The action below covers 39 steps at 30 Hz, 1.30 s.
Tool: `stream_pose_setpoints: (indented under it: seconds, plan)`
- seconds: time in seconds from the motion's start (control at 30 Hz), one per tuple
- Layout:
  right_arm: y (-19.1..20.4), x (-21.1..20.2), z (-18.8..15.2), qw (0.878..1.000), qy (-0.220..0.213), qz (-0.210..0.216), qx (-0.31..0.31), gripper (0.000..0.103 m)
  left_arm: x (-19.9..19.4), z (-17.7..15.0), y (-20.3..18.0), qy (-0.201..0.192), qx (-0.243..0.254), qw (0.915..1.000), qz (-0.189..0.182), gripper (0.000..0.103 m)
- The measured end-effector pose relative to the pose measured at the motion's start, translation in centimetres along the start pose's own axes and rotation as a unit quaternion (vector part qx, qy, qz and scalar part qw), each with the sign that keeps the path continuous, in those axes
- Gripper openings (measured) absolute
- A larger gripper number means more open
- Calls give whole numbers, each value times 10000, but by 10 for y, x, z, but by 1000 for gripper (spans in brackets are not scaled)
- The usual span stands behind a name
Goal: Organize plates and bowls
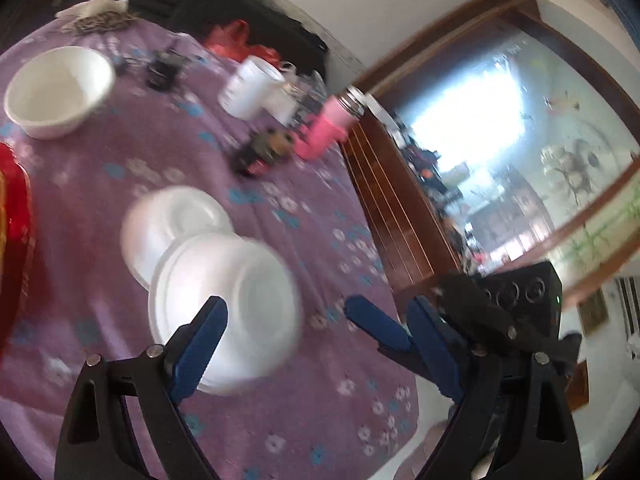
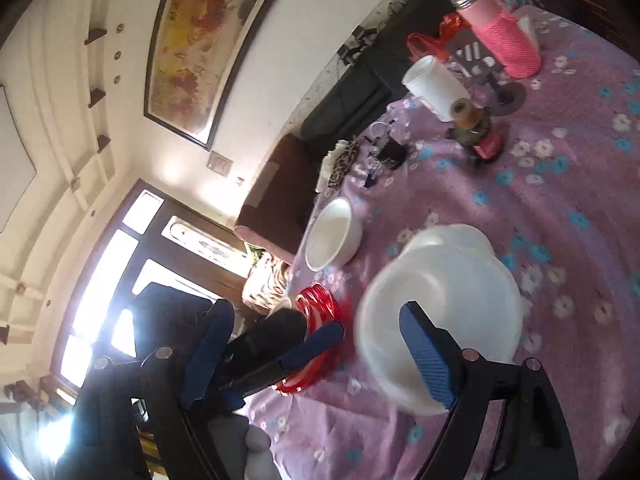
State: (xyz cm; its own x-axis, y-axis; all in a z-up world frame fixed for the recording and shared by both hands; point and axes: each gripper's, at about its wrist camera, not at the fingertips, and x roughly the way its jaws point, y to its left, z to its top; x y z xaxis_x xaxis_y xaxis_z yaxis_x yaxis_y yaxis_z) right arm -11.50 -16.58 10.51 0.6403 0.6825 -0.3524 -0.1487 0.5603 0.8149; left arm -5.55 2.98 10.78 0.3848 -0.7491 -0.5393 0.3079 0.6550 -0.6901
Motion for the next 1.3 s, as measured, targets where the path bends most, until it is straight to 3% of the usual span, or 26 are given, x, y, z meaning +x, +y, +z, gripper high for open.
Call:
stream_pose_setpoints:
  seconds: [0.07, 0.13, 0.23, 0.33, 0.5, 0.63, 0.73, 0.8, 1.03, 1.13, 1.23, 1.3]
  plan:
    - [-14, -14, -1, 9992, -164, -355, 39, 88, 20, -8, -14, 323, 280, 9991, 81, 90]
    - [-33, -29, -3, 9932, -371, -1103, -8, 88, 28, -14, -16, 460, 358, 9980, 242, 90]
    - [-58, -38, -15, 9863, -155, -1641, -31, 88, 21, -22, -13, 294, 629, 9953, 672, 90]
    - [-85, -37, -21, 9871, -32, -1577, 283, 88, 9, -26, 5, 23, 646, 9911, 1160, 90]
    - [-124, -8, -15, 9893, 94, -942, 1106, 88, -4, -26, 69, -244, -328, 9855, 1644, 90]
    - [-116, 10, -11, 9900, -58, -966, 1028, 88, -11, -27, 107, -370, -974, 9743, 1995, 90]
    - [-93, 24, -11, 9936, -60, -920, 647, 88, -2, -27, 121, -136, -1278, 9779, 1649, 90]
    - [-85, 33, -12, 9941, -3, -926, 557, 88, 8, -27, 117, -36, -1225, 9817, 1459, 90]
    - [-105, 28, -13, 9908, -53, -1062, 840, 89, 23, -18, 71, 62, -916, 9943, 546, 90]
    - [-101, 8, -12, 9856, -338, -1534, 623, 89, 43, -13, 23, 173, -294, 9986, 393, 90]
    - [-97, -27, -13, 9689, -767, -2333, 300, 89, 66, -12, -21, 314, 192, 9992, 181, 90]
    - [-101, -49, -11, 9613, -984, -2561, 261, 89, 88, -11, -49, 533, 507, 9973, 12, 90]
